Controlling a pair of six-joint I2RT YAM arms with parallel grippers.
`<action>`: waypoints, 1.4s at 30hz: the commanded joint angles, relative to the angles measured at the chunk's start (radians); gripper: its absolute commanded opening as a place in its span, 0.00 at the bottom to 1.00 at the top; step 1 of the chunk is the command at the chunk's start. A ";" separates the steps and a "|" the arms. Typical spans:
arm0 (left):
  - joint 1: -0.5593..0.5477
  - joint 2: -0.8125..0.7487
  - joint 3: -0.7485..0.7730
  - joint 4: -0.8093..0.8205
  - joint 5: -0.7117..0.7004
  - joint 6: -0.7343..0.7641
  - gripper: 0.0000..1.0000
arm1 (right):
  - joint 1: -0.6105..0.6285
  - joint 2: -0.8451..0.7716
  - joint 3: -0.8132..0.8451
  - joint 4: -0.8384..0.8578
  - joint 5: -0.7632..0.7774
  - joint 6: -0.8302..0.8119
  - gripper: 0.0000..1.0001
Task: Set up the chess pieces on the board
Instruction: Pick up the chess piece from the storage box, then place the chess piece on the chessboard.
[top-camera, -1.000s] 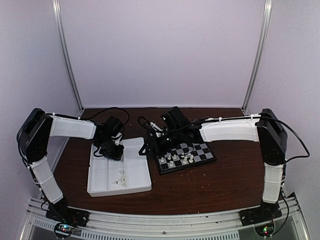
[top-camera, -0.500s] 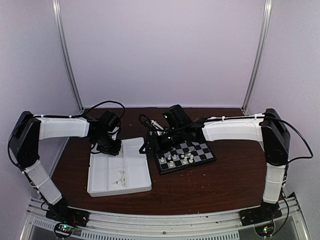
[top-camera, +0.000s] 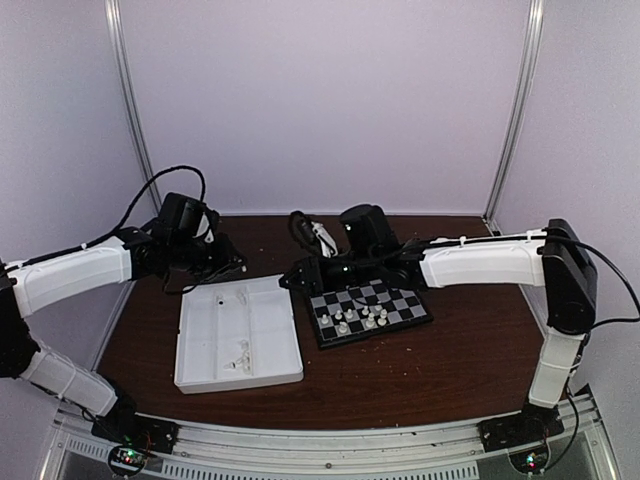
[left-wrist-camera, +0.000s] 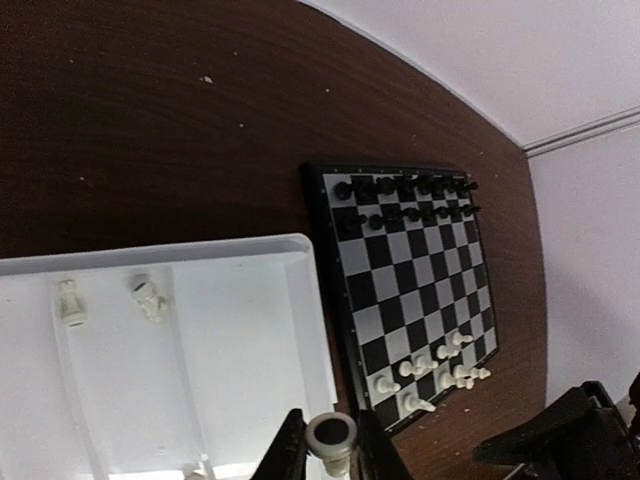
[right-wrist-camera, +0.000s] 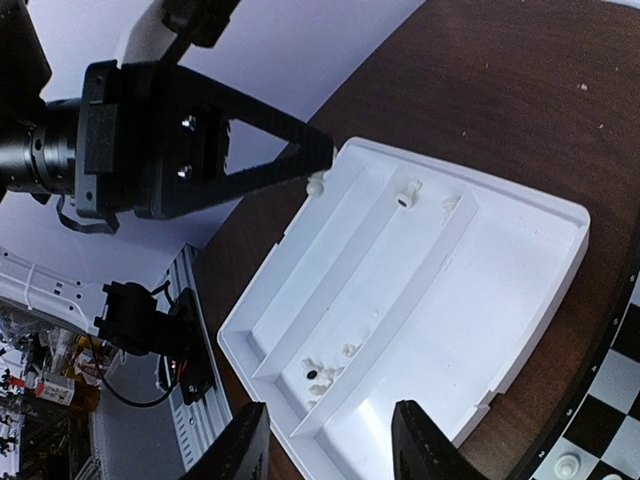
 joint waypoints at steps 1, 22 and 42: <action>0.005 -0.026 -0.082 0.278 0.130 -0.335 0.17 | 0.014 -0.047 -0.062 0.252 0.144 -0.015 0.45; 0.003 -0.105 -0.220 0.490 0.166 -0.754 0.17 | 0.096 0.123 0.045 0.371 0.295 -0.125 0.45; 0.003 -0.093 -0.244 0.546 0.222 -0.795 0.17 | 0.105 0.205 0.166 0.288 0.352 -0.150 0.39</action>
